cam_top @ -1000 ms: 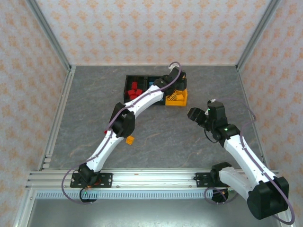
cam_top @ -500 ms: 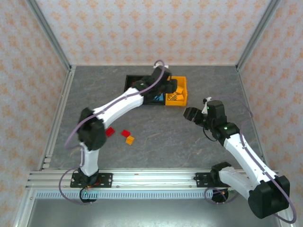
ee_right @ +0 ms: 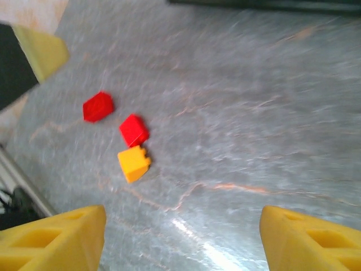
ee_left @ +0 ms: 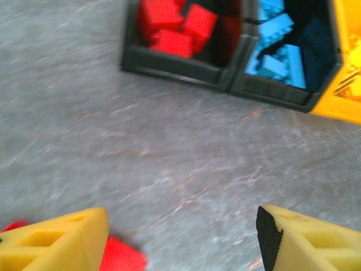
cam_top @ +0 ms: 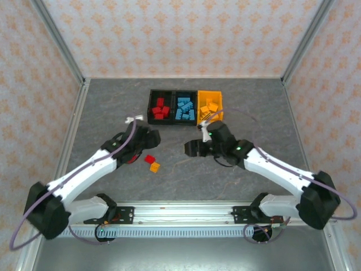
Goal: Sort the legos into containers by color
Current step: Pick up the lego from the bottom-center of the table.
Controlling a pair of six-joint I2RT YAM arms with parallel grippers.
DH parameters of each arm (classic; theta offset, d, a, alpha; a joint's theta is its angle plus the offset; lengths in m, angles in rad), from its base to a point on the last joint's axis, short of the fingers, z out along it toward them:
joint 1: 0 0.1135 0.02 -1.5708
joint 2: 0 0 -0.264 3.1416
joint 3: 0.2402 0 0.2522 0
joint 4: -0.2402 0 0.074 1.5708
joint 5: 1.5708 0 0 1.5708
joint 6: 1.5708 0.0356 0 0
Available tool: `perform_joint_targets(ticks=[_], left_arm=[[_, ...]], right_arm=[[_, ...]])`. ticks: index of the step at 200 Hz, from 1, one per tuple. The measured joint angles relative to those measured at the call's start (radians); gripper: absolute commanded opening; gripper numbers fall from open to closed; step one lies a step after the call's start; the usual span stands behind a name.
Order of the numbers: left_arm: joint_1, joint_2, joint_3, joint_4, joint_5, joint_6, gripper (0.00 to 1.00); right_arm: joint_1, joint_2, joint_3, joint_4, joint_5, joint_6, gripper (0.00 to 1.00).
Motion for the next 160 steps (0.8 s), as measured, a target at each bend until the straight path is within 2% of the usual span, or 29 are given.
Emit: perform_joint_targets(ticks=[20,41,116,160], left_arm=[[0.048,-0.131,-0.087,-0.026,0.011,-0.047,0.72],[0.098,-0.199,-0.151,-0.054,0.035,-0.088,0.72],[0.286,-0.239,-0.250,-0.092,0.154,-0.169,0.74],[0.392,-0.245,-0.260,-0.088,0.219,-0.168,0.74]], right_arm=[[0.085,0.110,0.053,0.019,0.011,-0.028,0.72],[0.152,0.216,0.102,0.044,0.026,-0.067,0.72],[0.323,0.539,0.243,0.101,0.179,-0.215,0.75],[0.344,0.622,0.278,0.135,0.229,-0.253,0.74]])
